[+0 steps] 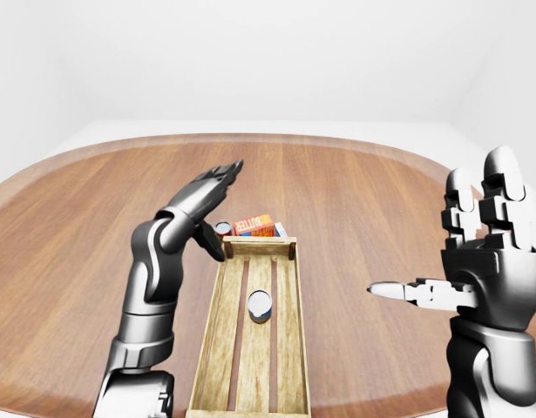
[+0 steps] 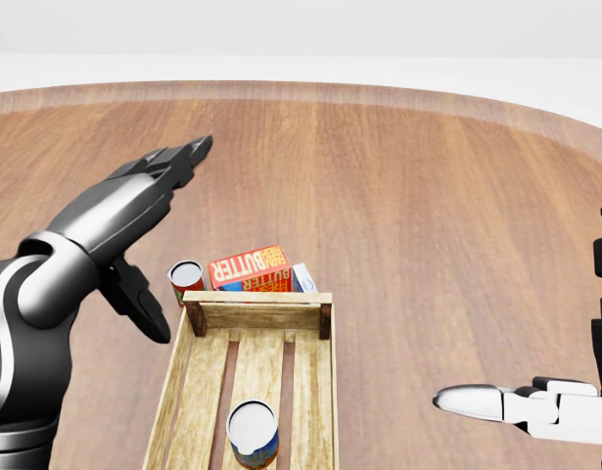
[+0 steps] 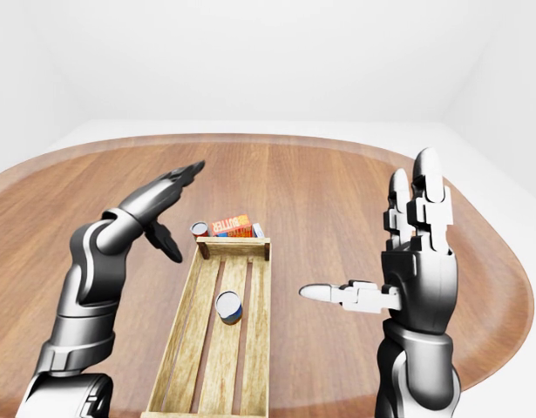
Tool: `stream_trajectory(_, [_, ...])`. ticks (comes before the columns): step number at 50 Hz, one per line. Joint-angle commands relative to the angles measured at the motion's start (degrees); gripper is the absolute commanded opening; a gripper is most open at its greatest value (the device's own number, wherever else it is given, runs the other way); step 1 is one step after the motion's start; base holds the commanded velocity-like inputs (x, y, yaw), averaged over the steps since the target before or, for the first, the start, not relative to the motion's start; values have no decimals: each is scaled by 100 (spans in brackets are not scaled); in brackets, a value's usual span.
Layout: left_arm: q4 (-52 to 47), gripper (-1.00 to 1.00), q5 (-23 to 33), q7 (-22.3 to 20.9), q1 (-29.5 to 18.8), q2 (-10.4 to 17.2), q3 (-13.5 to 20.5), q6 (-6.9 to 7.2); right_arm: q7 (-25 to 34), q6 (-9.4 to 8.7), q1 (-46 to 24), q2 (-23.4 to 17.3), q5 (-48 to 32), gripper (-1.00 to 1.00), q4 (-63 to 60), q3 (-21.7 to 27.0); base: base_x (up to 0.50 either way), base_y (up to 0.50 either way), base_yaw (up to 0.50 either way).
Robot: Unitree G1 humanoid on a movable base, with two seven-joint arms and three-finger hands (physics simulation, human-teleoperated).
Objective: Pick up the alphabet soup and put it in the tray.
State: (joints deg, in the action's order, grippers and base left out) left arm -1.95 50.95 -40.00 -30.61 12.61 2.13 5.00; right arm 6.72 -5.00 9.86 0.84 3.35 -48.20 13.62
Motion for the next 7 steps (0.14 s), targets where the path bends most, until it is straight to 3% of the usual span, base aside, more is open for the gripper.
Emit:
stream_trajectory(1, [-1201,100,-731,0,331,395,433,0,6,0,10,5,2,99,-39,9,0,0,0])
stream_trajectory(7, [-1867,100,-1053,0,961,404,597,0,-5,0,9,8,-20,99,-48,-51,0,0,0])
